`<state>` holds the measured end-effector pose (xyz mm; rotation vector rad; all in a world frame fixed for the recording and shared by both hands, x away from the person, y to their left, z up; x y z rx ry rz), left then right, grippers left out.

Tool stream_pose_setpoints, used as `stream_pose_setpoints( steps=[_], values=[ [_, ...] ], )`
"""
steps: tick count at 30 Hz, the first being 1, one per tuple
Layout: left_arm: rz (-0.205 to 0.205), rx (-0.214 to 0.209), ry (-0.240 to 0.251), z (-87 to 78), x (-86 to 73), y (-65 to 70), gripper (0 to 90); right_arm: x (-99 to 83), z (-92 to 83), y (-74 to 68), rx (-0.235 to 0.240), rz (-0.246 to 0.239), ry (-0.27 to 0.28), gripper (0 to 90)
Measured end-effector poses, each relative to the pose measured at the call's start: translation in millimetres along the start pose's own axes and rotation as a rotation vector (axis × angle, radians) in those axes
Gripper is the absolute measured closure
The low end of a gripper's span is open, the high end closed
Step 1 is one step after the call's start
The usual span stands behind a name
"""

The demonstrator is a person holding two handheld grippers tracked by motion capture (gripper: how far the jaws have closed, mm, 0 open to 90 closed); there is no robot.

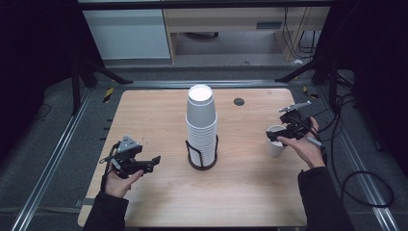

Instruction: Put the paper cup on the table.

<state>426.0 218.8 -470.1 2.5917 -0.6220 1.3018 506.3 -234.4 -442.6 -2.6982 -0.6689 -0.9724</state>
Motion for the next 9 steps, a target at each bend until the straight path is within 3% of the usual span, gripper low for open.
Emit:
stream_pose_setpoints(
  steps=[5, 9],
  values=[
    [0.001, 0.006, 0.005, -1.3, 0.6, -1.3, 15.8, 2.2, -24.3, -5.4, -0.017, -0.006, 0.098, 2.3],
    [-0.002, 0.015, 0.006, -1.9, 0.4, -3.2, 15.7, -8.6, -41.6, -9.8, -0.032, 0.01, 0.145, 3.0]
  ],
)
Point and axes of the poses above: each handheld gripper's, and its own axes: z roughly forward along the jaws, x roughly out of its top, y roughly to its right, the point moved 8 cm from there along z, roughly forward along the jaws, and after that the axes turned 8 degrees about x, right-handed, at the moved point
